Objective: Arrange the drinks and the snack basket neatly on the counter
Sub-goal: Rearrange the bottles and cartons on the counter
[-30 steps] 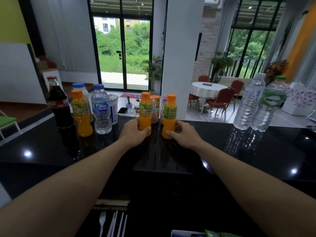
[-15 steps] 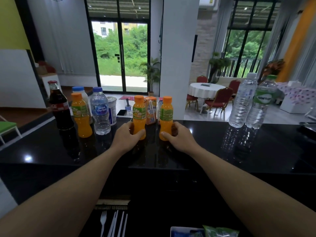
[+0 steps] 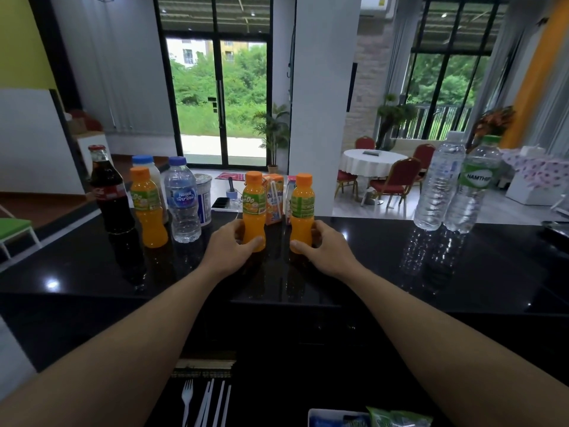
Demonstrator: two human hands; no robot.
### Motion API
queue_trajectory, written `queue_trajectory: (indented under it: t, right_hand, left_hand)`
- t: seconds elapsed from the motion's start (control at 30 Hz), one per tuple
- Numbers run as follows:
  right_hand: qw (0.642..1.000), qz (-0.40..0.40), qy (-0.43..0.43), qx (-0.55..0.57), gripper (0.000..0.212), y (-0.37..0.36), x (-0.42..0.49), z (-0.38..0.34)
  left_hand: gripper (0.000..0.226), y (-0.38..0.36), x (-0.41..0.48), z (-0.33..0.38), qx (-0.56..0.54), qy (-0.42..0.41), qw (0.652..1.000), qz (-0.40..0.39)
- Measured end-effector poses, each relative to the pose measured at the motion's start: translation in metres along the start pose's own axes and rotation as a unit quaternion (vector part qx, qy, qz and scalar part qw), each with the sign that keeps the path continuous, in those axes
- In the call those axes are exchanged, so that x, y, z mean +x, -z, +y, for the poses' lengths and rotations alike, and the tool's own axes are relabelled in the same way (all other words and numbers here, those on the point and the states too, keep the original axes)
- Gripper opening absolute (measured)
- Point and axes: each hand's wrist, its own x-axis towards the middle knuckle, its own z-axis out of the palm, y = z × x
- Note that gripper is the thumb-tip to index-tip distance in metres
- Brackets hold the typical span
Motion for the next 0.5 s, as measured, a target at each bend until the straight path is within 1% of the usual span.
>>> queue_trajectory:
  t: [0.13,0.23,0.3,0.37,0.43,0.5]
  right_hand:
    - [1.000,-0.002,-0.002,-0.002,0.062,0.000,0.001,0.001]
    - [1.000,-0.003,-0.002,-0.001,0.070,0.000,0.001,0.001]
    - [1.000,0.011,0.000,-0.007,0.077,-0.002,0.002,0.001]
    - [0.998,0.054,0.010,-0.020,0.081,-0.005,0.000,0.000]
    - [0.991,0.128,0.034,-0.027,0.081,-0.005,-0.005,-0.002]
    - [0.973,0.201,0.096,-0.055,0.075,-0.004,-0.011,-0.006]
  left_hand:
    - [0.056,0.001,0.001,0.000,-0.009,0.001,1.000,-0.003]
    - [0.055,0.001,-0.001,0.000,-0.011,0.002,1.000,0.003]
    - [0.048,0.002,0.000,0.001,-0.006,0.003,1.000,0.019]
    - [0.039,0.008,-0.001,-0.001,0.008,0.008,0.998,0.055]
    - [0.028,0.018,-0.006,-0.006,0.034,0.021,0.994,0.097]
    - [0.023,0.031,-0.012,-0.012,0.072,0.028,0.987,0.142]
